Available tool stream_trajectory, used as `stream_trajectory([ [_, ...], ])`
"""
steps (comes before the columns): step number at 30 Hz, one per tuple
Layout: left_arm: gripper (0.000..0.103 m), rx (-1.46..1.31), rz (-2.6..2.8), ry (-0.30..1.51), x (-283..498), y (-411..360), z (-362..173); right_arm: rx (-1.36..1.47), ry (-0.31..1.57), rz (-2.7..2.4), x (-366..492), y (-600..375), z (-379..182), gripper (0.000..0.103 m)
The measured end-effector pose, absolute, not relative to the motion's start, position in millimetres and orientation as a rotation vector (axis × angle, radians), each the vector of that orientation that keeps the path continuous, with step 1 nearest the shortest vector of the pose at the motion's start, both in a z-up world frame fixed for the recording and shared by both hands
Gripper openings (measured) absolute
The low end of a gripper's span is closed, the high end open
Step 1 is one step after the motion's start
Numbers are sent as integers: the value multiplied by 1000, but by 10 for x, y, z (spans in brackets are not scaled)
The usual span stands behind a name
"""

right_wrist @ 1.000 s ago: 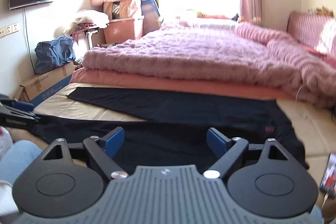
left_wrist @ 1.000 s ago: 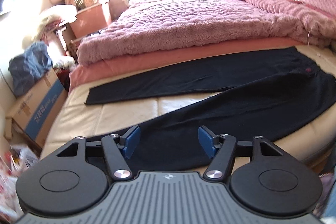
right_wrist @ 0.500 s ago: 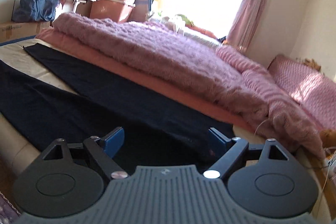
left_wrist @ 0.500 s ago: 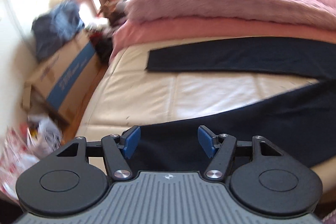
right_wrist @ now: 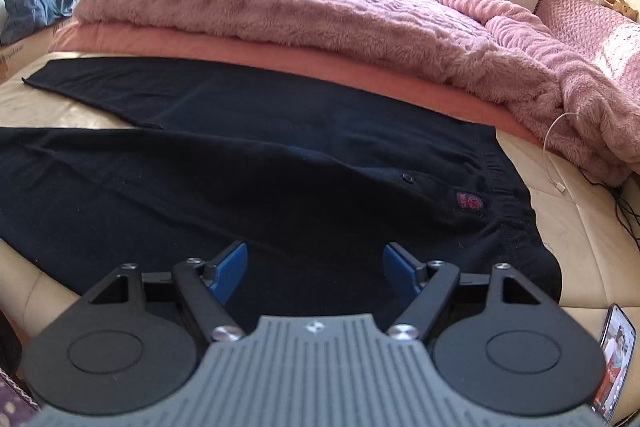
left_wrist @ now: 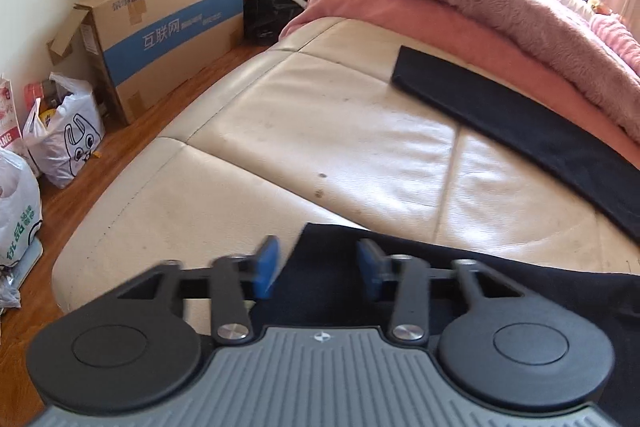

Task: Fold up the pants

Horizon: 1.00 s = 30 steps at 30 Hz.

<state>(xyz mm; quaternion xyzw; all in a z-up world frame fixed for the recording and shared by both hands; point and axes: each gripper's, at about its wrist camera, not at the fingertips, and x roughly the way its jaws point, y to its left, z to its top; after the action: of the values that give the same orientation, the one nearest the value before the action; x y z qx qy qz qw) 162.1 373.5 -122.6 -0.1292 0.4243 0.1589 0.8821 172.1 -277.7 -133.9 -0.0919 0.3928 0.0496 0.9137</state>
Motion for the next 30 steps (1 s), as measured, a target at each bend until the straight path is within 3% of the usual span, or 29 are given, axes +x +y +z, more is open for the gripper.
stream_trajectory([
  [1,5,-279,302,887,1615,3696,-1210,-191,817,98,1728,-2773,-1358,76],
  [8,3,-177,256,713,1446,3212,-698,-200,832,93,1665,-2765,-1429,76],
  [14,5,-78,79,709,1432,2362,-323,-231,832,117,1644,-2696,-1469,76],
  [16,22,-60,-21,765,1470,2089,-380,-236,821,123,1627,-2686,-1463,76],
  [22,61,80,-103,820,1368,1922,-531,-211,792,121,1577,-2723,-1412,77],
  [25,71,120,-94,892,1277,1994,-601,-203,786,120,1574,-2733,-1401,78],
  [30,71,147,-81,996,1278,2069,-776,-211,788,124,1573,-2709,-1410,78],
])
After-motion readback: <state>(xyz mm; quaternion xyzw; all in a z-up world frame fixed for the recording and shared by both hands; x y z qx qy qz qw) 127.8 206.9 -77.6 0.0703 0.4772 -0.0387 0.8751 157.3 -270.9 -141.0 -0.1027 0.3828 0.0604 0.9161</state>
